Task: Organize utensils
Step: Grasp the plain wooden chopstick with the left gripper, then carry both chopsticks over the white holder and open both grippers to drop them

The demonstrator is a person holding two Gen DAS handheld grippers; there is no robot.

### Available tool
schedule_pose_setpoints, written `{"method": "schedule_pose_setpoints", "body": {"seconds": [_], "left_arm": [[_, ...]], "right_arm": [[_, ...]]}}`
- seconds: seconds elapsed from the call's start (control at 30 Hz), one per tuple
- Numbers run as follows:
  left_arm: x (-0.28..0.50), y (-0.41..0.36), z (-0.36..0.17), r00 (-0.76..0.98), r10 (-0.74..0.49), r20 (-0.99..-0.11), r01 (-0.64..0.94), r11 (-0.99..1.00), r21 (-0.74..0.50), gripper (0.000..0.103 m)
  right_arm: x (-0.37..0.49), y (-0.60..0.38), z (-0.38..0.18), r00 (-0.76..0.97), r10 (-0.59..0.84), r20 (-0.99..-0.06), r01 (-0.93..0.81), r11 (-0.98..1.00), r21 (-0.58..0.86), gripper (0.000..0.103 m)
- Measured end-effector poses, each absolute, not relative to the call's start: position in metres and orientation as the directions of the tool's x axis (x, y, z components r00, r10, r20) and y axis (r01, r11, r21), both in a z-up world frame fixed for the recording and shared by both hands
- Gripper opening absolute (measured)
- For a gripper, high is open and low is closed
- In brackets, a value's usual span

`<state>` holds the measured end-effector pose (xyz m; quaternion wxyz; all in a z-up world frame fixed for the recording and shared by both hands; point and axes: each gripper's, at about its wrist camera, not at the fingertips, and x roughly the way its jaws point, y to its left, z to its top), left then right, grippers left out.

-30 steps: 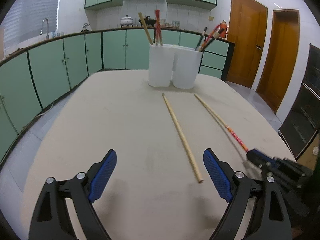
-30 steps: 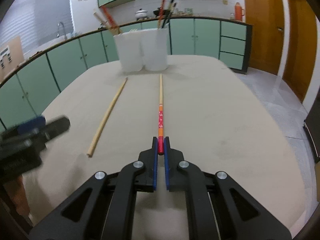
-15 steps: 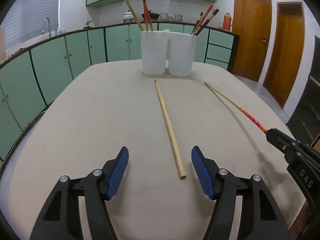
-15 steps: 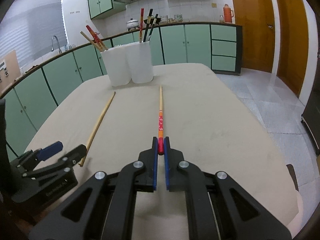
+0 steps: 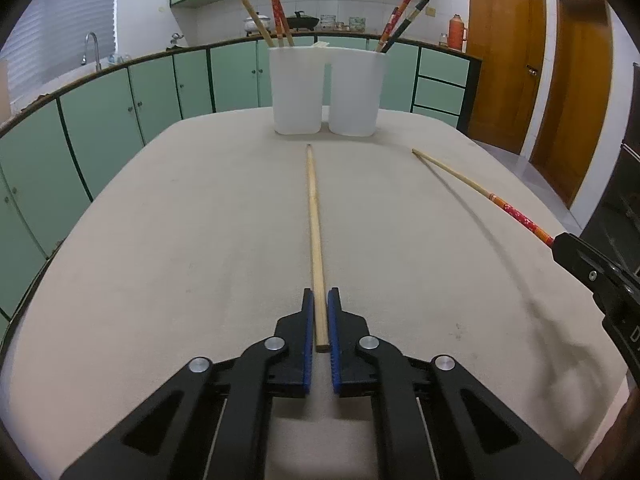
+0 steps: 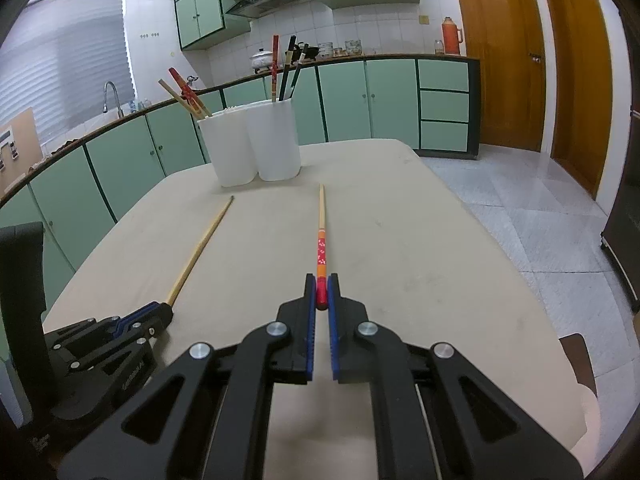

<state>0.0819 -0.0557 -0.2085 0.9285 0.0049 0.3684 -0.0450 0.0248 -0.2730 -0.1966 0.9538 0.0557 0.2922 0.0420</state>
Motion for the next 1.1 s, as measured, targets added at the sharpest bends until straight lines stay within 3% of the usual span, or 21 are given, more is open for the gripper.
{"method": "schedule_pose_setpoints", "body": {"seconds": [0.77, 1.1], "left_arm": [[0.054, -0.034, -0.139, 0.822, -0.112, -0.559, 0.121, 0.992, -0.02, 0.006], [0.061, -0.03, -0.151, 0.782, -0.119, -0.612, 0.122, 0.992, -0.037, 0.006]], "right_arm": [[0.018, -0.265, -0.164, 0.864, 0.078, -0.497, -0.057, 0.997, 0.057, 0.005], [0.014, -0.26, -0.162, 0.864, 0.085, -0.496, -0.068, 0.996, 0.053, 0.005]]}}
